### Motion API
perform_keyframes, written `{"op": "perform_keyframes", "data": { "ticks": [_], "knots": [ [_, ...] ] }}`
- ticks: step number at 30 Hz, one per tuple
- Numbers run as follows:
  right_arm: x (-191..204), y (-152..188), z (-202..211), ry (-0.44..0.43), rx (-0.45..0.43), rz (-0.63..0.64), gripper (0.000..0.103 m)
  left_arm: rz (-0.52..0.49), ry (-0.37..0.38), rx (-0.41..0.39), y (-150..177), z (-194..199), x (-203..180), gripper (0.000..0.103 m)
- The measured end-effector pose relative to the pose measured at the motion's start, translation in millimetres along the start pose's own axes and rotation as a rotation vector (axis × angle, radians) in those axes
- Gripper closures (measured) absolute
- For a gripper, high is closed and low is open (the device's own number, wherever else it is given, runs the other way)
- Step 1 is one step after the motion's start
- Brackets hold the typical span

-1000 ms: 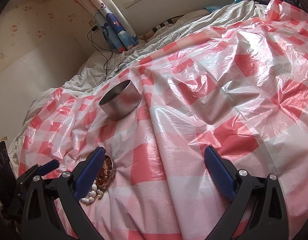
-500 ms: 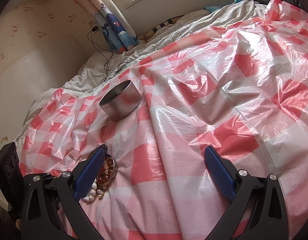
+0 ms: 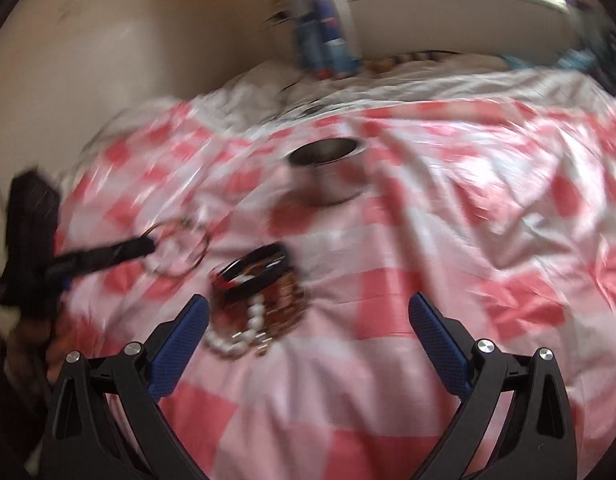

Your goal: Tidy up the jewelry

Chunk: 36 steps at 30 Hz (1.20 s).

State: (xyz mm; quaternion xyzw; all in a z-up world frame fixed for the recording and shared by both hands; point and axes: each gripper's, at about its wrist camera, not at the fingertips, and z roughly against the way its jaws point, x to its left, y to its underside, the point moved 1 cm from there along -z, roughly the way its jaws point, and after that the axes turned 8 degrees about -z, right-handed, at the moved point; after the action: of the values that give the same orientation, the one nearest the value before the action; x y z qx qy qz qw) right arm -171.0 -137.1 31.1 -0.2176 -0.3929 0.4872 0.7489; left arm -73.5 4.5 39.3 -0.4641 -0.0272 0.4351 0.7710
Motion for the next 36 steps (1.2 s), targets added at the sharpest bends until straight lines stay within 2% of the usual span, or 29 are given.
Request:
{"op": "perform_keyframes", "data": {
  "ticks": [2,5,10,16,17,18,19,20,22,23,24,28,30,36],
  "knots": [
    [23.7,-2.6,-7.2,-0.005,0.036,0.112,0.008,0.051,0.017,-0.005,7.6,-2.8,12.1,0.100],
    [46.9,-9.4,-16.5,-0.039,0.071,0.210,0.008,0.120,0.037,-0.008,17.6,-8.9,28.0,0.100],
    [84.6,-19.2,-40.6,-0.033,0.124,0.384,0.008,0.128,0.040,-0.015,21.9,-15.5,30.8,0.100],
    [110.4,-21.3,-80.2,-0.008,0.227,0.512,0.010,0.176,0.049,-0.049,26.2,-10.2,41.9,0.100],
    [112.4,-19.8,-84.4,-0.006,0.242,0.529,0.018,0.184,0.051,-0.051,26.8,-9.7,43.0,0.100],
    [115.0,-19.4,-92.2,-0.003,0.262,0.544,0.033,0.189,0.052,-0.052,27.2,-10.1,43.7,0.100],
    [114.2,-18.3,-95.9,0.009,0.281,0.550,0.040,0.189,0.053,-0.051,27.6,-10.3,44.2,0.100],
    [113.7,-18.2,-101.9,0.015,0.301,0.551,0.052,0.185,0.053,-0.050,27.5,-11.2,43.5,0.100],
    [110.2,-17.8,-110.0,0.032,0.325,0.550,0.063,0.182,0.054,-0.047,27.7,-11.9,43.6,0.100],
    [107.8,-17.2,-112.0,0.038,0.332,0.550,0.074,0.183,0.054,-0.047,28.1,-12.0,44.1,0.100],
    [105.3,-16.2,-111.9,0.040,0.335,0.547,0.080,0.185,0.056,-0.046,28.2,-12.5,44.7,0.100],
    [98.5,-14.5,-105.6,0.013,0.320,0.515,0.087,0.190,0.055,-0.042,29.3,-13.3,45.8,0.100],
    [96.0,-15.8,-101.3,-0.010,0.307,0.481,0.096,0.191,0.053,-0.040,29.4,-13.6,45.6,0.100],
    [74.6,-34.8,-86.5,-0.140,0.269,0.247,0.099,0.192,0.051,-0.034,29.0,-15.7,46.2,0.100]
  ]
}}
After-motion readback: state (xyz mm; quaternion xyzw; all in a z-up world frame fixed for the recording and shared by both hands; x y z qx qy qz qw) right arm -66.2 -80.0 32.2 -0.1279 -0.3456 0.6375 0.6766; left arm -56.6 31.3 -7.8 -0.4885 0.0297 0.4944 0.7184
